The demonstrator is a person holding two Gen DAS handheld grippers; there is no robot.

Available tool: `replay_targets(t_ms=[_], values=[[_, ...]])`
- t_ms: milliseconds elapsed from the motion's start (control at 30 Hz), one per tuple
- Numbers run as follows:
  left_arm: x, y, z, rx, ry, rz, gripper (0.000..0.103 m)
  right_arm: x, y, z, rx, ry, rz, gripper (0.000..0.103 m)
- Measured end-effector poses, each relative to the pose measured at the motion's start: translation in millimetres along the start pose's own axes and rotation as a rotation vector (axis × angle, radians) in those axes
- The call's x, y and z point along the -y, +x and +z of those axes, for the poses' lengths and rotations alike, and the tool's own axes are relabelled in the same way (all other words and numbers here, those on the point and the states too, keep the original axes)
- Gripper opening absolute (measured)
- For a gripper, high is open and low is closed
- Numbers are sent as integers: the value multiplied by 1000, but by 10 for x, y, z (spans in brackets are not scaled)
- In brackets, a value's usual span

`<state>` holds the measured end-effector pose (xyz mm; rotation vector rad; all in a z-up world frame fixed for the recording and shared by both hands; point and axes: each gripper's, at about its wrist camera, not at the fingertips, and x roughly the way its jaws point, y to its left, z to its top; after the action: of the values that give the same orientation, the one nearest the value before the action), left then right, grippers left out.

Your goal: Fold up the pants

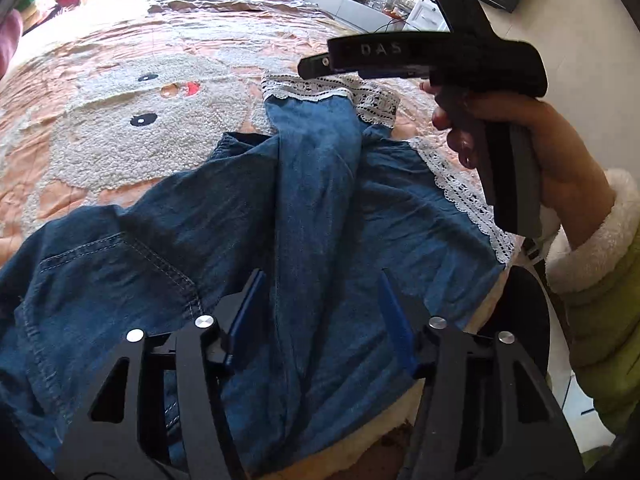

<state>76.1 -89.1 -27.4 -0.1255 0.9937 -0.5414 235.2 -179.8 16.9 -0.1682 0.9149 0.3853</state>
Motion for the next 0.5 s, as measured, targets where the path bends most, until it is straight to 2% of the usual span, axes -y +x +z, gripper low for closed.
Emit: replay_targets(t_ms=[100, 167, 367, 400, 467, 500], values=[[-37, 94, 11, -17, -11, -6, 30, -7, 211, 149, -38, 21, 17, 78], [-65, 125, 1, -18, -21, -3, 25, -16, 360, 229, -63, 33, -2, 78], [-182, 144, -34, 7, -72, -26, 25, -25, 845, 406, -158, 77, -75, 76], [-189, 133, -45, 18, -76, -24, 25, -15, 931, 423, -179, 83, -98, 72], [-202, 142, -47, 23, -76, -26, 25, 19, 1093, 416, -218, 71, -146, 53], [-198, 134, -46, 25, -73, -24, 25, 51, 1144, 409, -225, 72, -141, 47]])
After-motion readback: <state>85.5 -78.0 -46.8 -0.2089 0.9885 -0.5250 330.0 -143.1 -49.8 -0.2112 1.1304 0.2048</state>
